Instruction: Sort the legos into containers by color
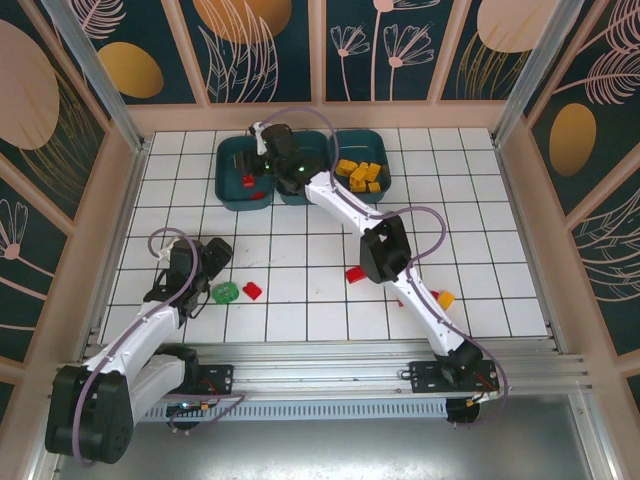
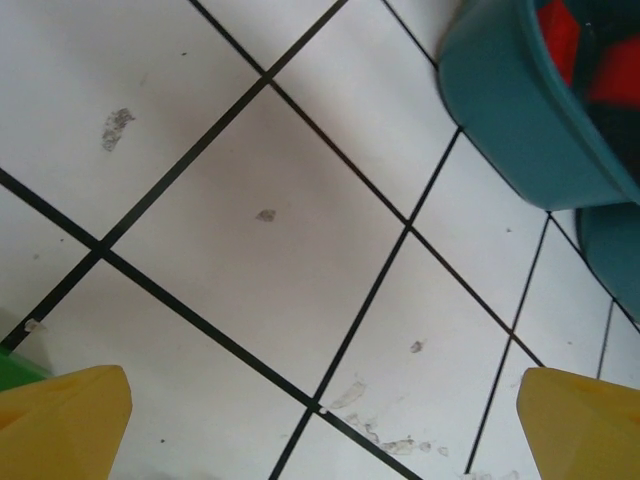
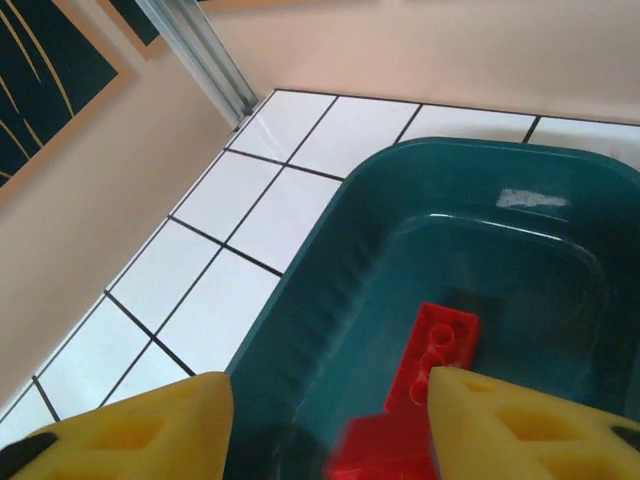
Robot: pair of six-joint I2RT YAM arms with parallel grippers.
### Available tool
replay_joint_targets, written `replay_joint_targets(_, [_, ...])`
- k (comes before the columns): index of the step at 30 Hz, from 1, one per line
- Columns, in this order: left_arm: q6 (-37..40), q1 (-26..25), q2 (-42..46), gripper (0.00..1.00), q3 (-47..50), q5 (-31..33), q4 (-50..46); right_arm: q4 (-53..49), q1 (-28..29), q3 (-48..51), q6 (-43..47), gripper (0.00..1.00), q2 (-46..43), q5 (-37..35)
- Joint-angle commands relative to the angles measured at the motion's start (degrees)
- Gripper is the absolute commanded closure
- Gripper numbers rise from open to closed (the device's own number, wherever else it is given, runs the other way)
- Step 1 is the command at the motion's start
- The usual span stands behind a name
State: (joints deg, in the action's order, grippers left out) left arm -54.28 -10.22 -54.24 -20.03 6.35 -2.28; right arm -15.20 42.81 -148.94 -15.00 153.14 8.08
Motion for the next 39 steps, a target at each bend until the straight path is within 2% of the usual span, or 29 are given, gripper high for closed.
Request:
replay_joint_targets(1, [2.34,0.30,1.15,0.01,-2.82,-1.64,-1.80,0.95,-0.11,5.76,1.46,0.43,-7.33,2.21])
replay_joint_targets(7, [4.63,0.30,2.29,0.02,-6.25,-3.50,-1.88,3.39,0.85,17.74,4.00,0.47,-20.55,-0.05])
replay_joint_targets(10, [5.64,0.30,1.59,0.01,-6.90,-6.59,-0.26,9.51,1.75,34.27,4.88,0.47,-32.11,-4.07])
replay_joint_targets(14, [5.29,-0.35,-2.59,0.04,-5.24,-17.33,9.37,17.65,0.28,60.72,4.14,0.43,-47.50,-11.88])
replay_joint_targets(16, [5.32,-3.21,-6.03,0.02,-5.33,-19.47,13.64,19.40,-2.17,71.60,2.80,0.38,-53.67,-15.01])
replay_joint_targets(20, [6.98,-12.28,-16.48,0.02,-10.00,-18.76,18.33,17.74,-11.05,85.86,-0.90,0.33,-61.15,-12.87])
replay_joint_targets(23, [6.05,-16.10,-24.19,0.03,-13.65,-21.27,23.04,13.10,-17.11,88.03,-0.79,0.32,-61.49,-11.98])
replay_joint_targets(28, [2.92,-18.75,-29.99,0.04,-16.26,-21.02,27.28,13.11,-21.99,90.93,-0.78,0.31,-60.07,-12.75])
replay_joint_targets(31, [1.77,-18.96,-30.56,0.04,-16.20,-20.09,26.59,10.47,-24.50,89.37,-0.37,0.31,-57.36,-14.10])
replay_joint_targets(34, [1.99,-18.96,-29.16,0.03,-14.97,-18.11,24.69,7.96,-27.11,86.39,0.59,0.33,-53.30,-9.94])
replay_joint_targets(39, [0.87,-18.96,-27.82,0.04,-13.12,-16.51,23.51,10.56,-28.20,86.89,-1.37,0.36,-49.34,-8.12])
